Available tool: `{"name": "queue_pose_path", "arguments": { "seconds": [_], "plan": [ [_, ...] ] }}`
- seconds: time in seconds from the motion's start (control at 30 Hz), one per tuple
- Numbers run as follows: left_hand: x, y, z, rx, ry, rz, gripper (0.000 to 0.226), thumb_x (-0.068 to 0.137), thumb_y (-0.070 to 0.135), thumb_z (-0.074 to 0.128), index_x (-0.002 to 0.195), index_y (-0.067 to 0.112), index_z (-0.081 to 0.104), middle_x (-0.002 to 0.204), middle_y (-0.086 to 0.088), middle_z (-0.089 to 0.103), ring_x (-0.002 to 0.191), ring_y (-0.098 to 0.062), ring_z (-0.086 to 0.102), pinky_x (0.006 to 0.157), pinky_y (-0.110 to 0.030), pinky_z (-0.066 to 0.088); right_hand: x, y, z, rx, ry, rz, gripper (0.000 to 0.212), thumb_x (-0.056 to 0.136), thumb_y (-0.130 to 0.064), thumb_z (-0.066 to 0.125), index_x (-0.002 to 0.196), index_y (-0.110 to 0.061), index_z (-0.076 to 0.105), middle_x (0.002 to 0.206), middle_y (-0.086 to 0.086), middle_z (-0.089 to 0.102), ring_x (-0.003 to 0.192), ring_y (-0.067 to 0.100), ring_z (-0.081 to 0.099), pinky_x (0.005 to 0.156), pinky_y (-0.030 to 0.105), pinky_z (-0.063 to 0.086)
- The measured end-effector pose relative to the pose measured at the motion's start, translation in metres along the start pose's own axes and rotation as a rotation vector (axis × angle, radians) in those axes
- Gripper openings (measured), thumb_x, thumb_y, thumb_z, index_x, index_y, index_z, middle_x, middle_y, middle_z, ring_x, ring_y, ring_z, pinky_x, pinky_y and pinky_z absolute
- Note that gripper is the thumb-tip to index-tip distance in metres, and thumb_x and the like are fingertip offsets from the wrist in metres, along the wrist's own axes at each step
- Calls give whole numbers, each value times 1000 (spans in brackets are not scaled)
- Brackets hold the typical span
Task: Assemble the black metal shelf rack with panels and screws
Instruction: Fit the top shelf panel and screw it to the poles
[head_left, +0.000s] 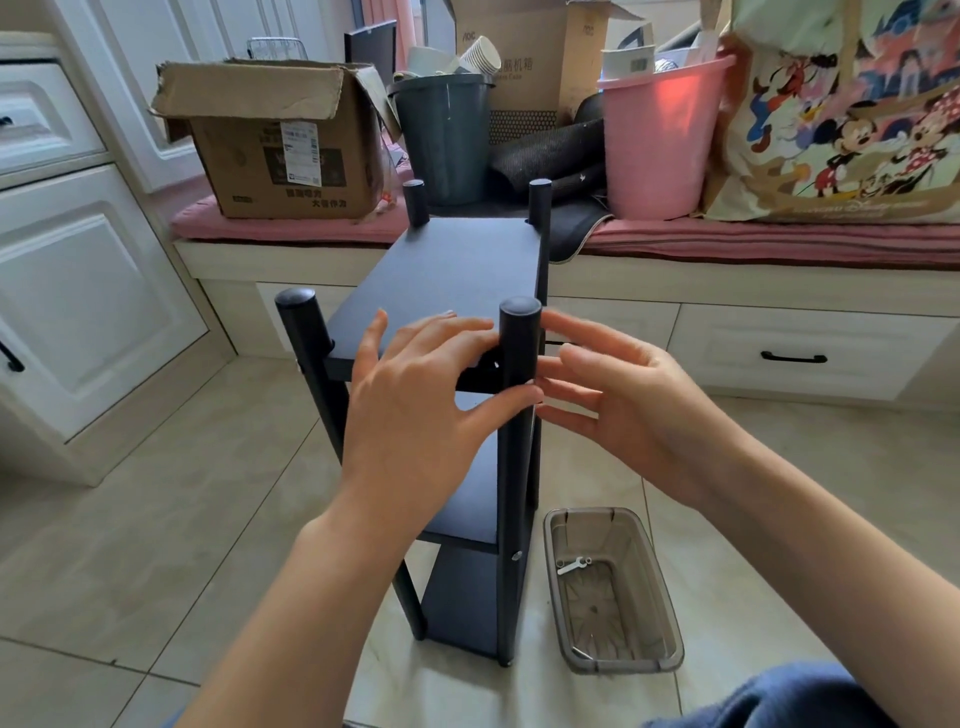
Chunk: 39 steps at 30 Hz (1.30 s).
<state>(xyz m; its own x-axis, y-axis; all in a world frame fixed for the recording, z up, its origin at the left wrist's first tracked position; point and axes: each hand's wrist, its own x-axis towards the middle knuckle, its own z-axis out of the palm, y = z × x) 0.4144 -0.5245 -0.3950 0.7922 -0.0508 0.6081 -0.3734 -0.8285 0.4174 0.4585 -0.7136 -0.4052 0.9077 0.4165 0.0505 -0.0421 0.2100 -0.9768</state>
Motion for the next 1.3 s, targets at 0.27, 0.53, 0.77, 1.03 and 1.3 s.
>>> {"name": "queue_pose_path", "arguments": {
  "seconds": [0.27, 0.53, 0.77, 1.03, 1.3],
  "plan": [
    [-1, 4, 1, 30, 4, 11, 48, 82, 53, 64, 120, 24, 71, 128, 6, 68, 131, -16, 56, 121, -57, 19, 30, -6, 31, 131, 113, 219, 36, 98, -36, 57, 117, -7, 67, 104, 19, 73, 97, 32, 72, 78, 40, 58],
    [-3, 5, 3, 75, 34, 34, 46, 84, 54, 64, 121, 29, 72, 127, 8, 68, 128, -14, 59, 120, -59, 22, 35, -7, 25, 147, 53, 195, 29, 97, -20, 56, 114, 1, 67, 114, 30, 67, 111, 43, 64, 96, 55, 51],
    [-5, 9, 6, 105, 65, 35, 43, 84, 51, 64, 120, 30, 72, 125, 8, 69, 126, -17, 61, 114, -62, 30, 35, -7, 23, 178, 40, 187, 40, 95, -18, 59, 125, 8, 58, 111, 32, 65, 104, 43, 65, 101, 61, 46],
    [-4, 7, 9, 91, 93, 48, 44, 83, 50, 66, 119, 25, 74, 122, 7, 70, 123, -17, 62, 106, -51, 42, 38, -1, 17, 165, -24, 169, 39, 89, -27, 65, 116, 0, 67, 112, 28, 68, 102, 40, 68, 100, 52, 50],
    [-3, 6, 11, 131, 139, 38, 51, 80, 47, 71, 121, 17, 72, 115, -5, 74, 115, -24, 68, 103, -49, 45, 27, 2, -1, 152, -49, 126, 32, 100, -20, 54, 124, -1, 64, 116, 18, 71, 105, 30, 70, 84, 35, 59]
  ]
}}
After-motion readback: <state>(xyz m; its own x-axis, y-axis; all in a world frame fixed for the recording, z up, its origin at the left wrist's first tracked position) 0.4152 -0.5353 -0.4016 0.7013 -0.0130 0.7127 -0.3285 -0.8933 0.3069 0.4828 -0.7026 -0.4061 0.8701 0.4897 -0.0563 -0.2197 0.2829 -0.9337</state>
